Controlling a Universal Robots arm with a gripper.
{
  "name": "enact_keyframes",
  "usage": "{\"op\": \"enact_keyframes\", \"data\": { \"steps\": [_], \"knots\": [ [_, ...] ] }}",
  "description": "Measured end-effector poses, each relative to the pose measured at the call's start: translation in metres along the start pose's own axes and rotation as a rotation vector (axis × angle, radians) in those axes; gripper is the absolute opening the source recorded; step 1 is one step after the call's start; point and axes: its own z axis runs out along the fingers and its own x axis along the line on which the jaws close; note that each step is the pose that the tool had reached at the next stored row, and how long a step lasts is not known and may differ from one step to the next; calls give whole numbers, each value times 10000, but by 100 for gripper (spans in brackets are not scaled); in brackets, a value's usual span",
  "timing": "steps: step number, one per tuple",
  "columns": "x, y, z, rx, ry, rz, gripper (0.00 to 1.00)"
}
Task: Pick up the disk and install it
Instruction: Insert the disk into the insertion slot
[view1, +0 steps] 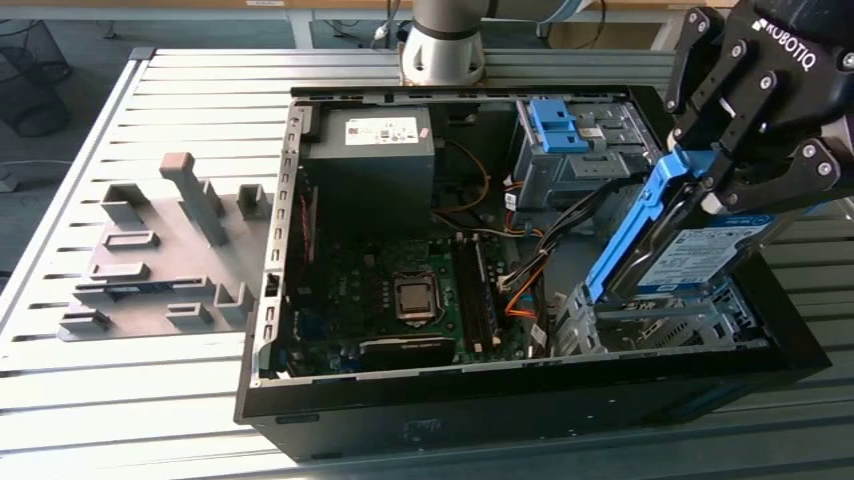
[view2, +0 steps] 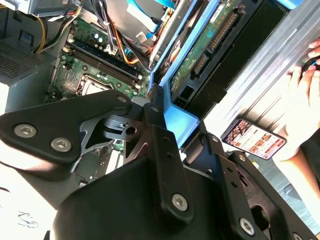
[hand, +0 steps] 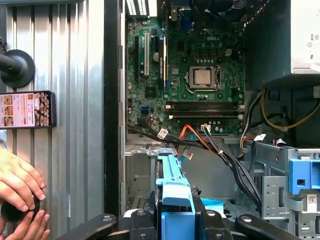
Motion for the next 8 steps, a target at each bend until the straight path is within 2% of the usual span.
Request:
{"op": "enact_keyframes", "data": {
  "steps": [8],
  "knots": [
    [18, -1, 49, 0, -1, 0, 37]
  ]
}}
